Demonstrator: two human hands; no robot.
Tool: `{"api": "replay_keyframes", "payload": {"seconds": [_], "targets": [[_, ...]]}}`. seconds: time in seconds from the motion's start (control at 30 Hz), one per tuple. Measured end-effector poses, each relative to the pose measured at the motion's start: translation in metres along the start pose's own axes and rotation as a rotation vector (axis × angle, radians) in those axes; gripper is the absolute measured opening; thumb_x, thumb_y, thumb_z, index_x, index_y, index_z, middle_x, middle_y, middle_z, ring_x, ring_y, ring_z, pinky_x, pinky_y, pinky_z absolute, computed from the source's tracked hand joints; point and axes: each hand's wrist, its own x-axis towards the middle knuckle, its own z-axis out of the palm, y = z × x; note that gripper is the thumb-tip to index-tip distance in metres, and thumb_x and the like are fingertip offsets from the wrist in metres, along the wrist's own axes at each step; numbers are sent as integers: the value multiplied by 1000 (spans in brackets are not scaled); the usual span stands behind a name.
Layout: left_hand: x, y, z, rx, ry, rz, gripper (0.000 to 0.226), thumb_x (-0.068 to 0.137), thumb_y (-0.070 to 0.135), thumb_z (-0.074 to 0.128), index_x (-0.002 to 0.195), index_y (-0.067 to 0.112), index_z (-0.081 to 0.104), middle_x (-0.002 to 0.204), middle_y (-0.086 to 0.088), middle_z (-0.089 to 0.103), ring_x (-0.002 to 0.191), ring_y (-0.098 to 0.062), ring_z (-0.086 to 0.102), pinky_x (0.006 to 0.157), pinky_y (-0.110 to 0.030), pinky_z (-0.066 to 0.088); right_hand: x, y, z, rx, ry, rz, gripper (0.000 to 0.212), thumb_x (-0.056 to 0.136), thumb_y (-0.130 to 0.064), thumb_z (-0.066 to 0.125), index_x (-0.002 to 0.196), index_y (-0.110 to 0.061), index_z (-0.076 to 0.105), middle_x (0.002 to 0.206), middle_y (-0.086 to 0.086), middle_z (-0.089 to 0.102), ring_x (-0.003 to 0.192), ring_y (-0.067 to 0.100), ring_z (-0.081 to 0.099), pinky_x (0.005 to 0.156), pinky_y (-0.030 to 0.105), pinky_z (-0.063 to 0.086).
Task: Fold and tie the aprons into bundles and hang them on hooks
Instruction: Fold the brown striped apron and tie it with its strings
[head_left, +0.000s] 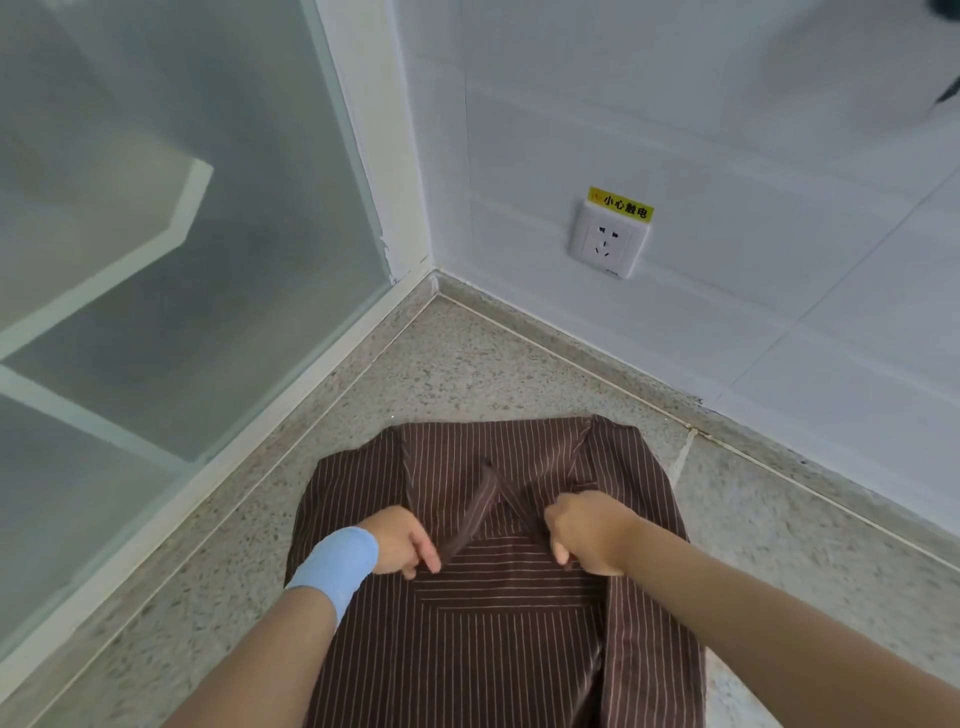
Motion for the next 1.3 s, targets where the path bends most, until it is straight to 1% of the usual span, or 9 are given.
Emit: {"api": "replay_keyframes", "payload": {"seconds": [0.2,0.33,0.5,0.67,0.77,0.9,1.0,1.2,1.3], "targets": [[11,33,7,11,257,-20,12,94,21,52,103,25,58,95,-5,63,74,-19,61,69,-30,53,-3,-1,0,169,-72,210,44,93,-23,44,133,-30,62,131,-6,63,120,20,57,100,38,48],[20,41,29,-50,131,15,61,81,43,68,132,36,34,106,1,64,81,-17,67,75,-31,57,13,-24,12,695,97,435,60,91,-54,54,144,-32,40,103,-9,72,94,12,66,91,35,53],[22,31,38,1,232,225,11,91,21,63,87,14,70,82,0,68,71,-14,62,83,-41,57,24,-28,25,757,151,438,47,93,-16,62,138,-27,52,102,-6,71,92,11,64,87,26,53],[-1,27,30,214,-443,28,29,92,19,59,119,25,69,106,4,73,94,-6,71,89,-28,51,12,-29,16,671,-211,277,32,91,-5,56,107,-25,76,96,-6,71,81,10,66,68,18,53],[7,34,26,64,-168,66,36,94,8,47,106,30,72,111,7,72,92,-10,72,90,-30,52,11,-22,6,692,-131,254,35,96,-8,50,117,-26,71,120,-4,69,101,10,67,96,27,53],[25,58,9,-36,310,162,38,98,2,40,109,26,68,119,6,66,105,-15,64,100,-33,48,19,10,-5,711,413,478,27,99,-16,48,107,-29,70,118,-9,62,60,4,62,59,24,54],[50,83,2,27,426,261,41,100,3,38,124,27,61,132,5,59,117,-15,57,104,-30,44,25,48,-11,590,588,565,34,98,-9,46,121,-27,65,139,-2,49,87,17,66,76,31,56],[111,120,-13,298,445,333,60,102,10,41,155,28,21,162,-1,21,147,-24,23,120,-41,25,34,116,-25,252,361,602,62,97,-5,46,152,-31,37,148,3,48,135,30,41,113,47,32],[130,120,-25,520,493,268,49,102,18,45,149,26,34,150,-3,41,135,-27,40,111,-42,37,40,129,-23,158,315,539,41,99,-21,50,138,-34,55,132,2,61,126,28,50,109,45,36]]}}
